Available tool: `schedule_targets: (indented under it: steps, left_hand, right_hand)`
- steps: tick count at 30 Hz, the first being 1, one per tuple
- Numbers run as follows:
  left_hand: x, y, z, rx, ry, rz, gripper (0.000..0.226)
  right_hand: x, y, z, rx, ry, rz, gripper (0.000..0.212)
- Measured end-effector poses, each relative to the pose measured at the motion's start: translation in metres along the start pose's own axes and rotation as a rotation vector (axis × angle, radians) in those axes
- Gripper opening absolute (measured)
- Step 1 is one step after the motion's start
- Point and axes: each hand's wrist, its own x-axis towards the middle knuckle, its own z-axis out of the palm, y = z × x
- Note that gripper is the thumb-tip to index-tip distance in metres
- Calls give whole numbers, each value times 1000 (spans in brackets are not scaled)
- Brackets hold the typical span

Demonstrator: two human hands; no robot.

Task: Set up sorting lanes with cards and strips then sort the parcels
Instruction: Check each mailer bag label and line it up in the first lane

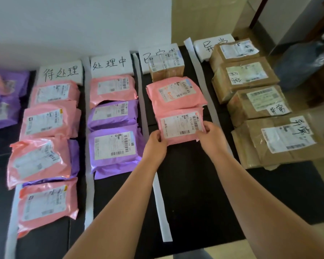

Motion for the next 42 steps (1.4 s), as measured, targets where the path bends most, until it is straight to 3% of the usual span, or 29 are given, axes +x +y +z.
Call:
schedule_targets:
  steps: [5,10,15,20,23,30,35,42]
  left_hand:
    - [-13,-3,-2,-5,73,-48,57]
    - [-42,-5,-22,-45,162,-36,57]
    - [-82,-13,-65,-177,248,33,53]
    - [-136,-42,-134,-262,334,78,52]
    - [-173,-73,-182,-276,412,77,48]
    - [-272,-180,-284,-347,553,35,45]
    - [-341,-259,-345,-392,665,34,45]
    - [-397,-325,-410,-442,774,22,44]
  right_hand:
    - [-12,-9,-7,-13,53,22,53]
    - [-37,-34,-12,-18,74,-89,42]
    - [-83,-82,1,-97,120,-213,44]
    - [-154,-129,41,-28,38,-400,42]
    - [-204,-149,77,-36,-69,-479,41]
    - [-347,-169,171,-23,-148,-601,38]
    - [-437,-183,236,4,-262,-617,39]
    - [-519,-214,305,25,-363,-697,36]
